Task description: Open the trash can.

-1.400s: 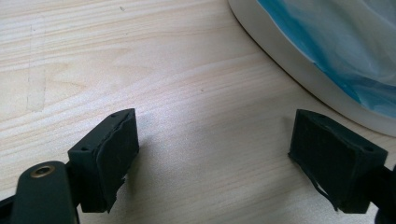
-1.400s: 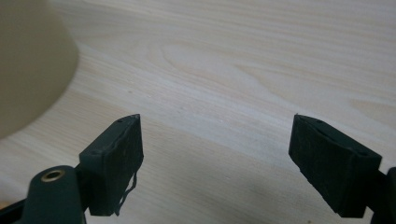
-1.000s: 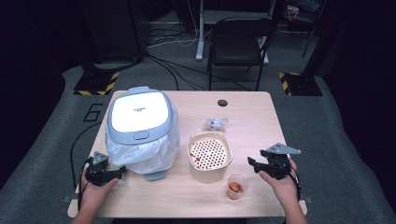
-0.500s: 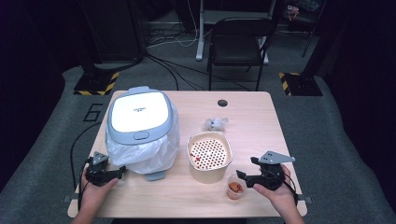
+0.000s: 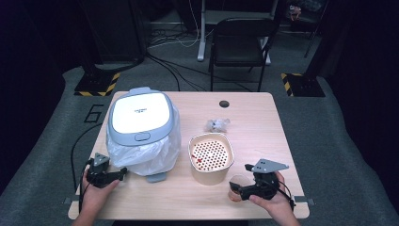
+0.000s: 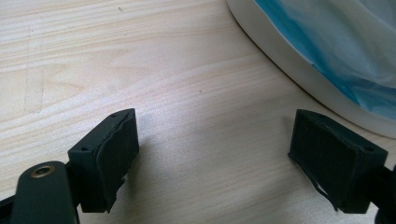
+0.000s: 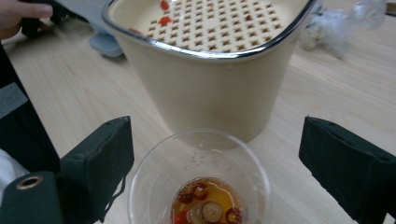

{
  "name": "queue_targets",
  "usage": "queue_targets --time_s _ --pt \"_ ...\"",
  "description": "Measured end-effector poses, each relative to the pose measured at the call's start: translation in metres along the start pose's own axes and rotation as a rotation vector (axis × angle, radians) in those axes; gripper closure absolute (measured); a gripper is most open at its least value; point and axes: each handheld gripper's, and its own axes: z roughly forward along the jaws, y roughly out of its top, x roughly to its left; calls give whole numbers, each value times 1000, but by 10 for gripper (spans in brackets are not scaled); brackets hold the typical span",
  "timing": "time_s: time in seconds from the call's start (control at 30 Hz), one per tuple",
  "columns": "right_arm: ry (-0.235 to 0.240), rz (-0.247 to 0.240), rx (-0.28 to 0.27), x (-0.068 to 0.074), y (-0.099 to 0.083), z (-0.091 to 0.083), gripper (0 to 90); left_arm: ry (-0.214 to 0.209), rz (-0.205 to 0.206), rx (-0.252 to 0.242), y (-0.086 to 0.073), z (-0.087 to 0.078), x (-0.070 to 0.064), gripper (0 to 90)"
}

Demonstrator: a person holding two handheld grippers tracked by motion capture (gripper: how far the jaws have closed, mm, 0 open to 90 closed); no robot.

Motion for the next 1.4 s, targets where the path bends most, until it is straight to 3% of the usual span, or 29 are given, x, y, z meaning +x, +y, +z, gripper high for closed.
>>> queue_targets --time_s 0.3,0.4,0.6,0.7,0.9,1.1,1.4 --pt "7 -32 47 10 -11 10 84 0 -1 -1 0 0 0 151" --pt "9 -30 66 12 -17 14 131 -1 0 0 0 0 0 151" --pt "-16 -60 91 12 -23 18 145 0 -1 0 0 0 0 151" --pt "-24 -81 94 10 -26 19 194 0 -3 -2 0 0 0 151" --pt "-62 -73 90 7 -26 16 209 0 -1 3 0 0 0 151" --pt "-130 -69 106 -9 -24 11 212 -1 2 5 0 0 0 151" --pt "-240 23 92 -55 -23 4 213 0 0 4 0 0 0 152"
